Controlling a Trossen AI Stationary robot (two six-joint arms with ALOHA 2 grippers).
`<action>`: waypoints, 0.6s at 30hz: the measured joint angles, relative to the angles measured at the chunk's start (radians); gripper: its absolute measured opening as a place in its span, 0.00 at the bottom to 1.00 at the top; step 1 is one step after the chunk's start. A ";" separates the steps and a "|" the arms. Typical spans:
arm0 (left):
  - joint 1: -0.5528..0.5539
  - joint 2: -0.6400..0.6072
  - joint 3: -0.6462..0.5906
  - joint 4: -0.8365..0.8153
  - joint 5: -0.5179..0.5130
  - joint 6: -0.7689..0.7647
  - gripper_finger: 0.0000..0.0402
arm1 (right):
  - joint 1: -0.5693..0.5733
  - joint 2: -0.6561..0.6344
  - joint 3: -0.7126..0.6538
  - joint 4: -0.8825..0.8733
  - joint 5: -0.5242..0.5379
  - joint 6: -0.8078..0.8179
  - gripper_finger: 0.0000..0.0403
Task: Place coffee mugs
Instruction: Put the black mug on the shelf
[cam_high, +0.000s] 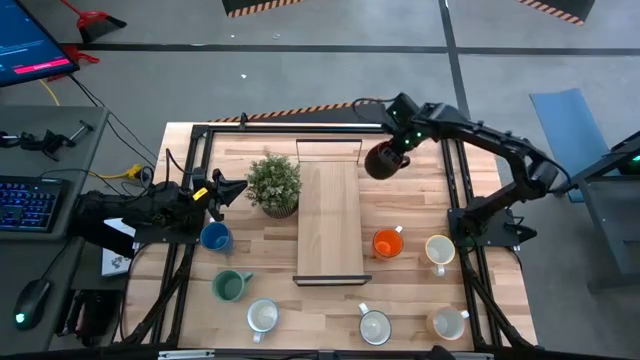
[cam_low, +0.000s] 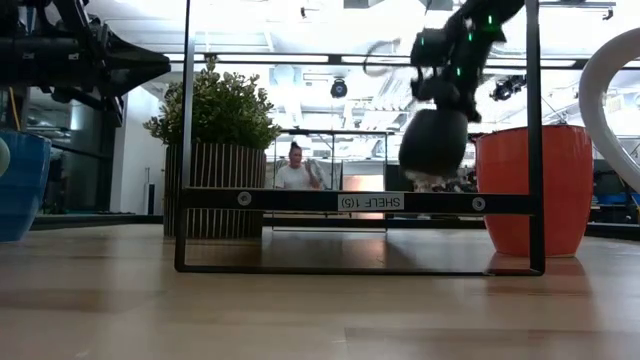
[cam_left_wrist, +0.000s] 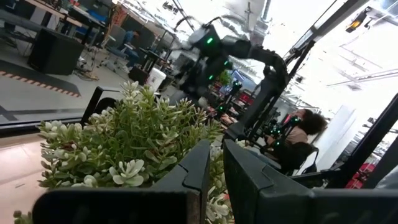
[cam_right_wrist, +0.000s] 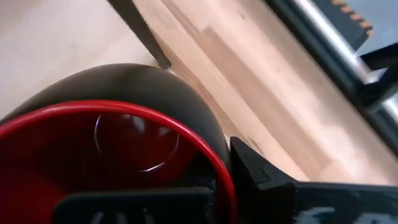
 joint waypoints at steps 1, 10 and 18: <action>0.000 0.000 0.000 0.000 0.000 0.000 0.09 | 0.011 -0.006 0.032 -0.025 0.002 0.001 0.00; 0.000 0.000 0.000 0.001 0.000 0.000 0.09 | 0.211 0.012 0.241 -0.104 0.068 0.129 0.00; 0.000 0.000 0.000 0.001 0.000 0.000 0.09 | 0.399 0.123 0.323 -0.103 0.147 0.228 0.00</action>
